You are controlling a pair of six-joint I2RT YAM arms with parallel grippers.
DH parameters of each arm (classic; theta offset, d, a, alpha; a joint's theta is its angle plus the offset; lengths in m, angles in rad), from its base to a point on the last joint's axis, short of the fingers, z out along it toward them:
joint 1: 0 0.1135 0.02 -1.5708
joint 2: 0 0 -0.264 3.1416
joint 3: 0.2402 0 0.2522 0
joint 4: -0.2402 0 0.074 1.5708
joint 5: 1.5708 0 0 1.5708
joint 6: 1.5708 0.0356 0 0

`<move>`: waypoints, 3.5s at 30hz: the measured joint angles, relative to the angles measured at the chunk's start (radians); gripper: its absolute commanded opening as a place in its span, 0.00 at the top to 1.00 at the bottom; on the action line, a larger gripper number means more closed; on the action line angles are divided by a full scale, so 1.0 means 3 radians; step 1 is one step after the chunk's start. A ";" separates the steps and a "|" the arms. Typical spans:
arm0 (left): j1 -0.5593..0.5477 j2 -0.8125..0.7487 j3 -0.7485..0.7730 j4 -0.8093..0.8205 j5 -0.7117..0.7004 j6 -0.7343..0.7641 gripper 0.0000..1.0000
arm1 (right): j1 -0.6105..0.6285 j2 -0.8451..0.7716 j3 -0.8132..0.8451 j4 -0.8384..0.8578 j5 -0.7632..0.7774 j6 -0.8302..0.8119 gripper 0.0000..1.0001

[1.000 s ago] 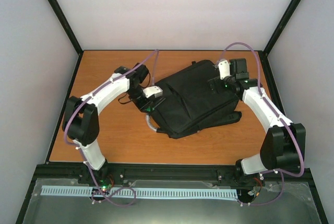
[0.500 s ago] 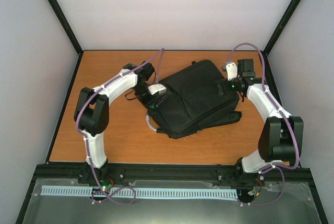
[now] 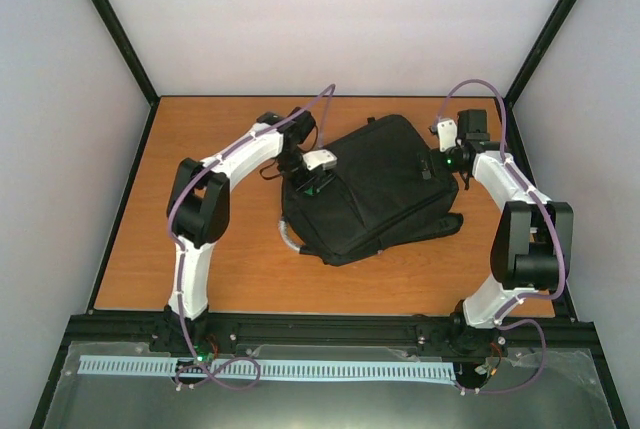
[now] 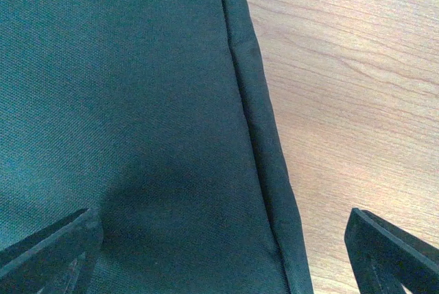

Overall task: Pack the student bag
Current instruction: Place the stationery in the student bag.

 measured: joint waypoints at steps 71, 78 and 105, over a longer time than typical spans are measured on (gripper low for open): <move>0.0971 -0.0532 -0.1088 0.0618 0.1559 -0.1124 0.89 | -0.0009 -0.0759 0.0100 -0.0501 -0.1249 -0.0254 0.04; 0.0968 -0.0532 -0.1096 0.0605 0.1539 -0.1085 0.54 | -0.0001 -0.0741 0.0094 -0.0470 -0.1342 -0.0170 0.04; 0.0549 -0.0493 -0.0561 0.0193 0.1610 -0.0904 0.99 | 0.0174 -0.0726 0.0041 -0.0427 -0.1344 -0.0120 0.01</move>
